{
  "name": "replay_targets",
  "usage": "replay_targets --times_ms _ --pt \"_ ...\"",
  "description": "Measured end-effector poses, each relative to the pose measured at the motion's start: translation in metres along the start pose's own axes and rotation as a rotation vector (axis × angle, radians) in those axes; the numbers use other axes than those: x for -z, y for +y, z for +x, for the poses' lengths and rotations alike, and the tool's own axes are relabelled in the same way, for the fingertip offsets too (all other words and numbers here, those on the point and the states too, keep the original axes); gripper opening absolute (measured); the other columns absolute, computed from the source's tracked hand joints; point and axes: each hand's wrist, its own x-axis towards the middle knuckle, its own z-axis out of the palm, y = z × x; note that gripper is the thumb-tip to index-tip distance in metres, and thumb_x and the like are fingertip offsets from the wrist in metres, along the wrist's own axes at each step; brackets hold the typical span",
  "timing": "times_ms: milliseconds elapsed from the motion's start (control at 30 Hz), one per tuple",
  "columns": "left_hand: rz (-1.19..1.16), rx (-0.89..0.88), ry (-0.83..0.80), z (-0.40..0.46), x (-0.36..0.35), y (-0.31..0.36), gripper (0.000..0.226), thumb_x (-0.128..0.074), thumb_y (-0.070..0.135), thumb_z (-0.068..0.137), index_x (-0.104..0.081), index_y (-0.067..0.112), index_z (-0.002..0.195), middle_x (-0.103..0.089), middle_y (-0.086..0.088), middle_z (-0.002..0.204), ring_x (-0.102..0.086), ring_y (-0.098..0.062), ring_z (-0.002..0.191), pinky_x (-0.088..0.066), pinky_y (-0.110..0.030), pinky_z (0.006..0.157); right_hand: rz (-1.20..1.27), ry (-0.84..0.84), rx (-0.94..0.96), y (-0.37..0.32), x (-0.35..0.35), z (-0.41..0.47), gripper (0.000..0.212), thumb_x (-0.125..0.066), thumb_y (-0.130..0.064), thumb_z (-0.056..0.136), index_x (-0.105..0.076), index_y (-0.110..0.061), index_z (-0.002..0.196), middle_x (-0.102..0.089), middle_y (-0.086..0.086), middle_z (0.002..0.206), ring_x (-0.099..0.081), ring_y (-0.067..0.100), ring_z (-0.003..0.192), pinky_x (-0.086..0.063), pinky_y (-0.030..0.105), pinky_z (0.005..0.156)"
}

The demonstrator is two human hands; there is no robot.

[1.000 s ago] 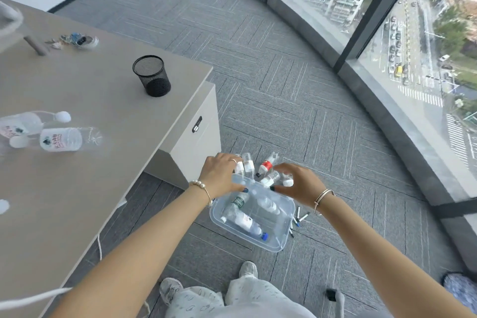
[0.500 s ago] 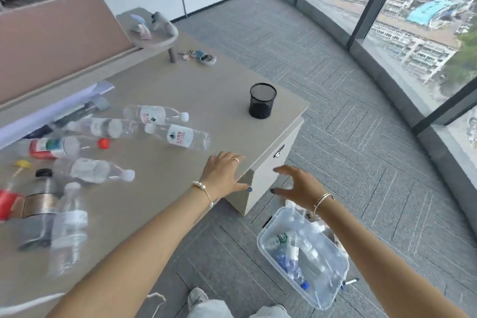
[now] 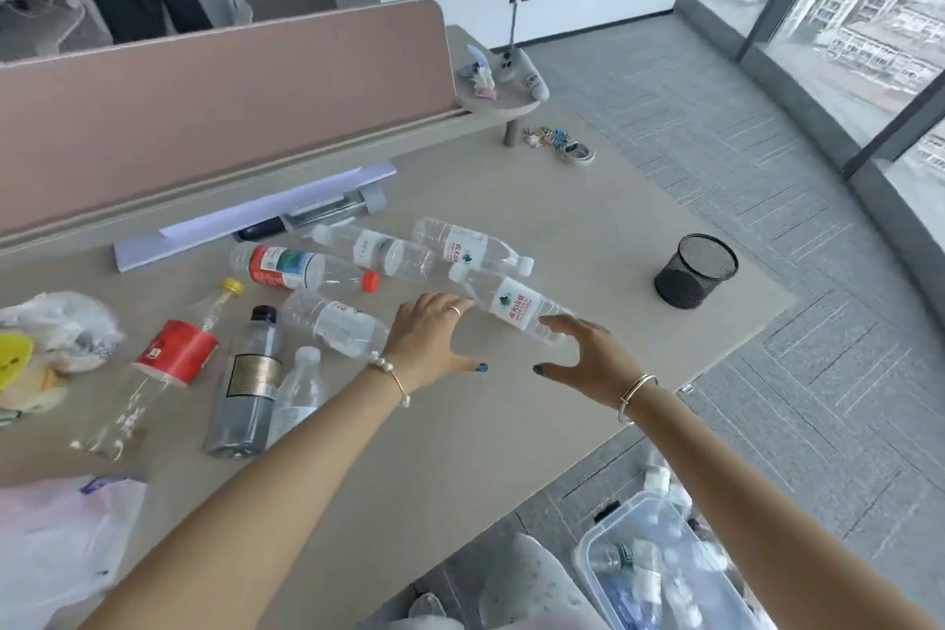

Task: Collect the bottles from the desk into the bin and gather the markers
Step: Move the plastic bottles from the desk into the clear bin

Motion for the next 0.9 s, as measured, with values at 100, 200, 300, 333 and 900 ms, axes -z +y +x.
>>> replay_targets --times_ms 100,200,300,333,900 --pt "-0.009 0.085 0.011 0.005 0.002 -0.028 0.088 -0.068 0.059 0.069 -0.033 0.023 0.142 -0.041 0.002 0.143 -0.036 -0.019 0.131 -0.027 -0.033 0.108 0.01 -0.034 0.046 -0.013 -0.002 0.038 0.069 -0.074 -0.032 0.07 -0.041 -0.028 0.13 -0.06 0.003 0.122 -0.05 0.024 0.115 -0.038 0.031 0.095" --pt "-0.02 0.209 0.016 0.007 0.001 -0.053 0.085 -0.067 0.057 0.071 -0.035 0.022 0.141 -0.041 0.002 0.143 -0.035 -0.02 0.132 -0.029 -0.035 0.108 -0.025 -0.066 0.109 -0.023 -0.009 0.079 0.07 -0.074 -0.033 0.069 -0.04 -0.026 0.13 -0.058 0.003 0.123 -0.048 0.026 0.115 -0.038 0.035 0.097" --pt "-0.042 0.398 0.058 0.011 -0.007 -0.071 0.073 -0.063 0.052 0.078 -0.037 0.022 0.14 -0.038 0.001 0.143 -0.033 -0.022 0.132 -0.03 -0.039 0.107 -0.104 -0.091 0.157 -0.024 -0.017 0.116 0.072 -0.074 -0.037 0.068 -0.041 -0.027 0.131 -0.055 0.002 0.128 -0.045 0.026 0.12 -0.035 0.039 0.1" --pt "-0.051 0.468 0.088 0.012 -0.011 -0.076 0.071 -0.06 0.052 0.081 -0.035 0.024 0.141 -0.036 0.0 0.144 -0.031 -0.024 0.132 -0.03 -0.042 0.106 -0.127 -0.104 0.165 -0.023 -0.019 0.126 0.073 -0.074 -0.039 0.067 -0.04 -0.027 0.131 -0.054 0.002 0.129 -0.044 0.026 0.121 -0.034 0.039 0.1" --pt "-0.188 0.858 0.136 0.035 -0.046 -0.095 0.064 -0.064 0.041 0.082 -0.042 0.011 0.134 0.004 -0.014 0.156 0.004 -0.049 0.14 -0.024 -0.055 0.111 -0.078 -0.349 0.235 0.004 -0.044 0.166 0.084 -0.077 -0.022 0.061 -0.036 -0.03 0.134 -0.042 0.004 0.134 -0.049 0.025 0.115 -0.038 0.034 0.1"
